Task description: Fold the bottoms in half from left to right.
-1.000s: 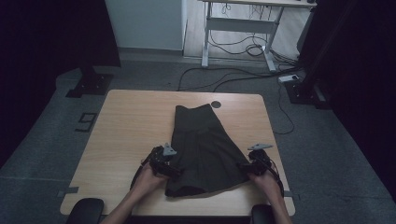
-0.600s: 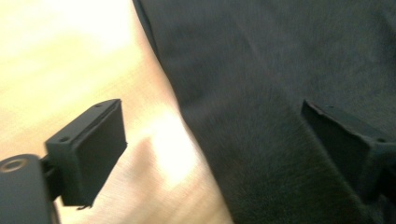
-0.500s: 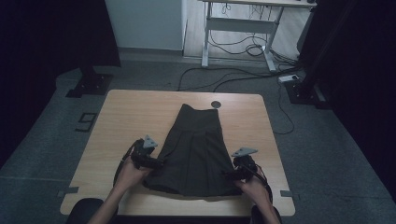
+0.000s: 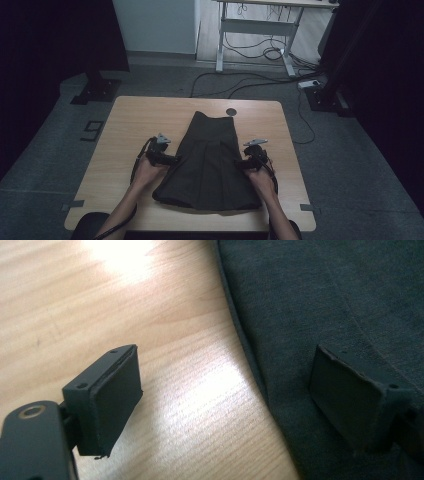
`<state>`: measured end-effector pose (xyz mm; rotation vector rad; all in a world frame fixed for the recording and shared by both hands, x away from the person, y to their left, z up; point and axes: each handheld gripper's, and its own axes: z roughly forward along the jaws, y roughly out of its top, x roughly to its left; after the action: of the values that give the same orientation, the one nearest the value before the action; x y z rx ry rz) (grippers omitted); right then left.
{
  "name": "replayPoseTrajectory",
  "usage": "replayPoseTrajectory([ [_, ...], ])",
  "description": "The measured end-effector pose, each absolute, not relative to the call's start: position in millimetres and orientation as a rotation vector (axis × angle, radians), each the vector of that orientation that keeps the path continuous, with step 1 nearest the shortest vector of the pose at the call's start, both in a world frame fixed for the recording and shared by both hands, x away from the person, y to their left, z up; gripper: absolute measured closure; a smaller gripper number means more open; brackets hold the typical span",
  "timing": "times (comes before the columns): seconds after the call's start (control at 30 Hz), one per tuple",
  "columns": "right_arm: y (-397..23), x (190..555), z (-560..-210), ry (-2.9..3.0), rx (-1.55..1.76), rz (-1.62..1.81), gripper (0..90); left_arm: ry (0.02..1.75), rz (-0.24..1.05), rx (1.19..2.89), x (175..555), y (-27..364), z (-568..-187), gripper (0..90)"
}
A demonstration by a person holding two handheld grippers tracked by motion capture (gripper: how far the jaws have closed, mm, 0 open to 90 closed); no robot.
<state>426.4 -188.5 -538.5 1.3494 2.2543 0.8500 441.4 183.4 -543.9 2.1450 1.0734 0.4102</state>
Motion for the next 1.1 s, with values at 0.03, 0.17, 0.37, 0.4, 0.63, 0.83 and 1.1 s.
replayPoseTrajectory([
  [0.03,-188.5,426.4,-538.5,2.254,1.349,0.850,15.2,1.073,0.410,2.145,441.4,183.4,-543.9,13.5],
  [0.17,-189.7,422.3,-541.7,2.263,1.374,0.873,14.9,1.093,0.450,2.161,434.4,185.4,-543.4,14.1],
  [0.37,-184.2,402.3,-542.7,2.276,1.324,0.892,18.1,1.127,0.433,2.145,412.9,192.6,-544.6,14.3],
  [0.4,-182.8,398.3,-542.4,2.282,1.314,0.890,18.3,1.133,0.428,2.145,406.2,193.9,-544.3,14.4],
  [0.63,-176.6,366.8,-541.4,2.340,1.272,0.903,20.3,1.111,0.454,2.191,369.1,196.3,-540.8,14.4],
  [0.83,-179.7,338.8,-543.0,2.379,1.266,0.946,20.7,1.084,0.376,2.182,342.1,204.4,-543.2,14.4],
  [1.1,-178.5,337.6,-530.0,2.394,1.193,0.907,19.7,1.021,0.336,2.197,352.9,202.7,-525.3,14.3],
])
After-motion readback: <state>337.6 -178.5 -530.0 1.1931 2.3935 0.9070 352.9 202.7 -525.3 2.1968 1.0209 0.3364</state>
